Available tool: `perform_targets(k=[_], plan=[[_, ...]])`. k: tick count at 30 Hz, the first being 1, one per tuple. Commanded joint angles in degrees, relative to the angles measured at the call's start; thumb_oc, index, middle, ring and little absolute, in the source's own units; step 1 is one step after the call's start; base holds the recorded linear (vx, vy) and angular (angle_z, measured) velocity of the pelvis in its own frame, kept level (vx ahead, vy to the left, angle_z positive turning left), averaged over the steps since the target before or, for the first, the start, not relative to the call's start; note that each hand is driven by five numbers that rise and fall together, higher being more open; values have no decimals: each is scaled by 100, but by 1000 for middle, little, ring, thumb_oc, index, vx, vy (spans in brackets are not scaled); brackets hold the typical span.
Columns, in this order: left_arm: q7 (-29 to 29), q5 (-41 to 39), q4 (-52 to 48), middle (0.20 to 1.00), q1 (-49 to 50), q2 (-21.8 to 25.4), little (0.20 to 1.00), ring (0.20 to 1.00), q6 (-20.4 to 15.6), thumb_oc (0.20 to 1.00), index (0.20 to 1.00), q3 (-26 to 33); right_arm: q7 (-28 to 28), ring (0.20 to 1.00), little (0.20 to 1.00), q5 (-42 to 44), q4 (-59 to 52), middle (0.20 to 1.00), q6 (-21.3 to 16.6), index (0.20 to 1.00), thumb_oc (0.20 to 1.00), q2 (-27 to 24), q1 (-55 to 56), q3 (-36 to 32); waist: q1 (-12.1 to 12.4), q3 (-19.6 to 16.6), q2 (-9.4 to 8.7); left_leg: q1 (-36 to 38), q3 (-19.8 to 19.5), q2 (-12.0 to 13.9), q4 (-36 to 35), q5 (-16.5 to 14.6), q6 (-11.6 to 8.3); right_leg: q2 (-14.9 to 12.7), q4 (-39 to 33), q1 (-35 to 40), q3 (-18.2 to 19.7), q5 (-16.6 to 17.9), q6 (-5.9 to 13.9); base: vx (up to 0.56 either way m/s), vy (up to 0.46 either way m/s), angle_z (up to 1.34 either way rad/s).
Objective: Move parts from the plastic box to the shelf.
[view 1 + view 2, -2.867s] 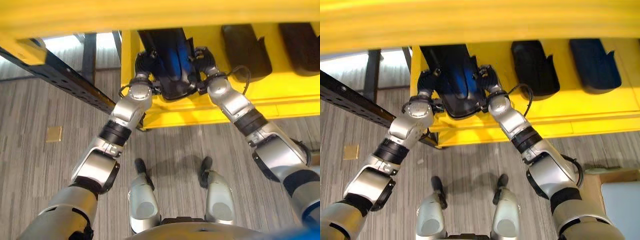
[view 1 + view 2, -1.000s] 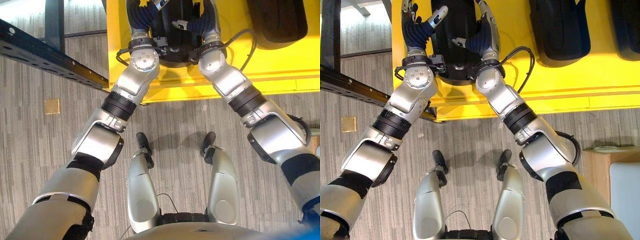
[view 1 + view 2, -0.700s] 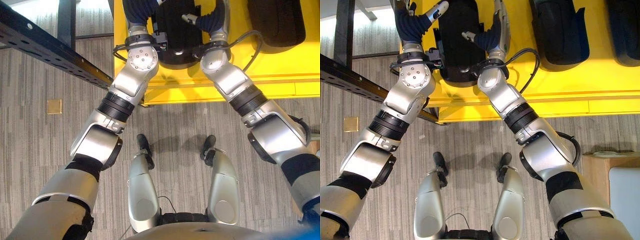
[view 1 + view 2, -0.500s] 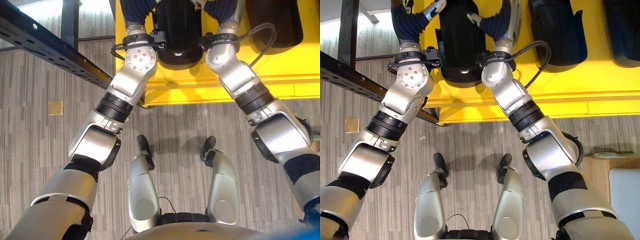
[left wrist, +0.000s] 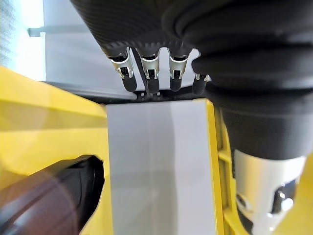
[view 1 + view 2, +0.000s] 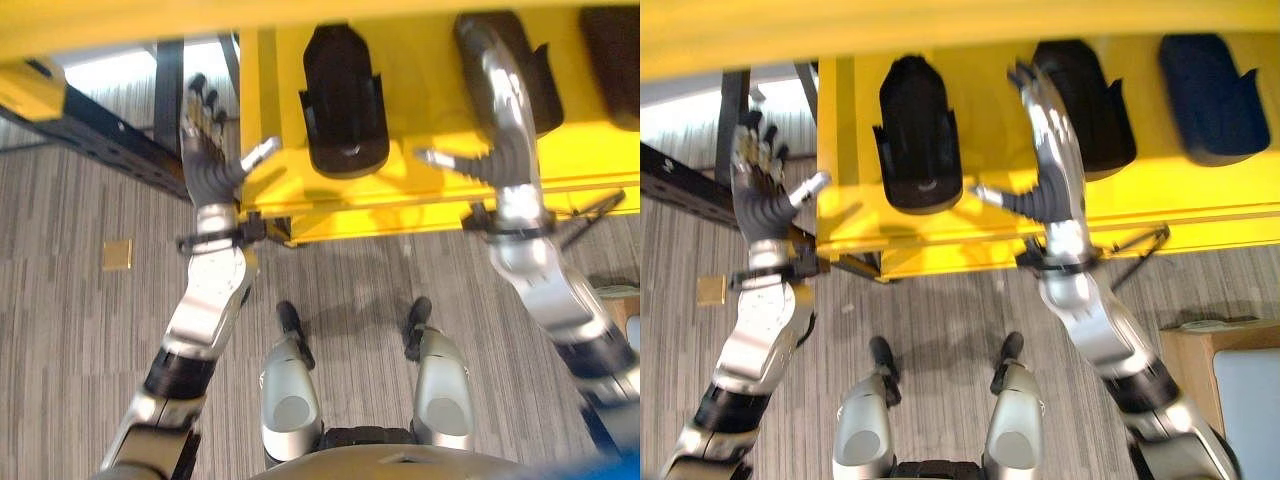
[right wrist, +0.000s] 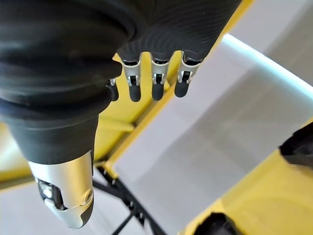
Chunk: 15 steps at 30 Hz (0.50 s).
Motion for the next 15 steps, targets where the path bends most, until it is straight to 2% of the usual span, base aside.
perform_targets(k=[1, 5, 8, 9, 10, 15], plan=[[-316, 16, -191, 1000, -92, 223, 1000, 1000, -571, 1000, 1000, -18, 1169, 1000, 1000, 711, -157, 1000, -990, 1000, 1000, -61, -99, -69, -97, -552, -156, 186, 22, -14, 128, -438, 30, 348, -48, 412, 82, -661, 208, 20, 5, -17], [-829, -301, -153, 1000, 470, 427, 1000, 1000, -493, 1000, 1000, -26, 1729, 1000, 1000, 909, -238, 1000, -1252, 1000, 1000, -496, 403, -78, -98, -709, -233, 479, 103, 23, -95, -330, 18, 315, -340, 705, 94, -523, 255, 21, -24, -14], [-663, -299, -2, 1000, 467, 526, 1000, 1000, -461, 1000, 1000, -214, 2345, 1000, 1000, 980, -335, 1000, -1500, 1000, 1000, -773, 383, 110, -106, -836, -273, 629, 126, 86, -194, -256, -4, 292, -513, 867, 106, -418, 279, 21, -20, -11], [-671, -286, 56, 1000, 436, 552, 1000, 1000, -452, 1000, 1000, -288, 2774, 1000, 1000, 1032, -356, 1000, -1574, 1000, 1000, -918, 278, 276, -80, -919, -281, 687, 130, 116, -242, -229, -19, 269, -599, 953, 102, -381, 297, 57, -39, -3], [-700, -292, 90, 1000, 432, 574, 1000, 1000, -379, 1000, 1000, -315, 2971, 1000, 1000, 996, -359, 1000, -1628, 1000, 1000, -1009, 175, 455, -39, -971, -283, 738, 127, 127, -287, -203, -23, 244, -670, 1036, 84, -346, 310, 66, -65, 3], [-956, -565, 225, 1000, 621, 746, 1000, 1000, 46, 1000, 1000, -188, 3569, 1000, 1000, 1400, -295, 1000, -1300, 1000, 1000, -1136, -328, 1040, 231, -1135, -321, 870, 124, 138, -349, -158, -42, 206, -843, 1270, -78, -243, 318, 87, -82, 4]])
